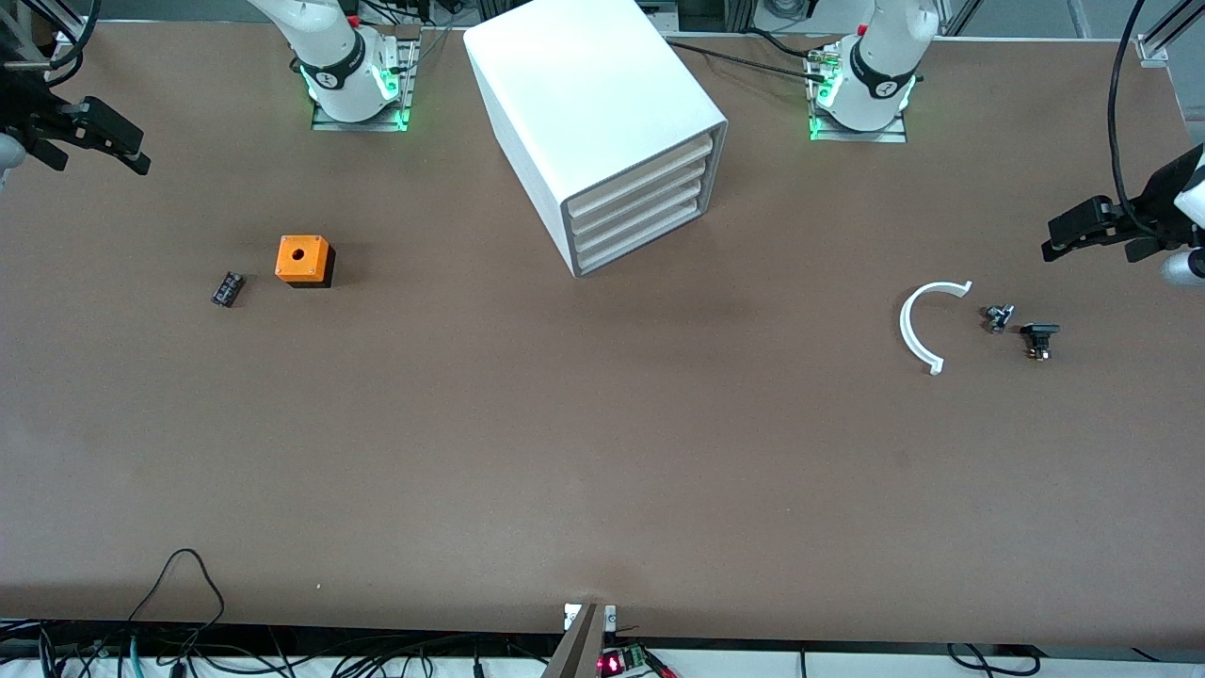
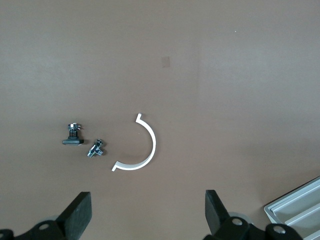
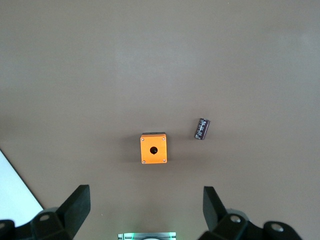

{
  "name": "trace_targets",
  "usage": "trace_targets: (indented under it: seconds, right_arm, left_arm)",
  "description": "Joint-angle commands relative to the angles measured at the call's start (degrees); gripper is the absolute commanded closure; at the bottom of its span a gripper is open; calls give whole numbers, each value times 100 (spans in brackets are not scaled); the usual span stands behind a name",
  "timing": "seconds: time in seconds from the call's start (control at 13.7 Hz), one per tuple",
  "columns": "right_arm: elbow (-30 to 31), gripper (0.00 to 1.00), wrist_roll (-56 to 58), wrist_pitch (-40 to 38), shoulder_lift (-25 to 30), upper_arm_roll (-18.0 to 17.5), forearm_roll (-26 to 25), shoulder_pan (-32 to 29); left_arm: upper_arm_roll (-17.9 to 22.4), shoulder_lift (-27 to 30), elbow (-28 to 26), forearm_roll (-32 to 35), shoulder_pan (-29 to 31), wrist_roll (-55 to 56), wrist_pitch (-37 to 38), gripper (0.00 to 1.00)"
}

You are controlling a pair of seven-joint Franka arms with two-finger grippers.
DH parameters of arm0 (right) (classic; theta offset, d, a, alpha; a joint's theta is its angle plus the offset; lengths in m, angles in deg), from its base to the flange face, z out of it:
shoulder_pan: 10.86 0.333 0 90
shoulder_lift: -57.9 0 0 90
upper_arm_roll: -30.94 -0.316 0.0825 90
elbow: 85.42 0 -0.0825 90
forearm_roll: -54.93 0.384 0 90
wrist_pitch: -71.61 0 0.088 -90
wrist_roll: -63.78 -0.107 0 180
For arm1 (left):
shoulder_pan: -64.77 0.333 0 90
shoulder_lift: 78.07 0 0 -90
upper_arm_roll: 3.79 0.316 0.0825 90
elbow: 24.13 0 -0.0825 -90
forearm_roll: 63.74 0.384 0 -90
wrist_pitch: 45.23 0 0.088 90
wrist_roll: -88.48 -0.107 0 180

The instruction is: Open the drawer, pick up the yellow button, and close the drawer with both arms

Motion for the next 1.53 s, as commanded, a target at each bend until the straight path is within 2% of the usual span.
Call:
trace_targets:
  seconds: [0.0,1.17,1.46]
  right_arm:
    - [75,0,75,35,72,20,69,2]
    - [-101,0,23,87,-33,3,42,11]
    - [-205,0,5,26,-103,-6,51,20]
  left_arm:
    - [-9,119,-59,-126,24,-135,40,0]
    - [-45,67,90,-144,-46,-82,49,0]
    - [-203,41,90,-249,-63,-126,31,0]
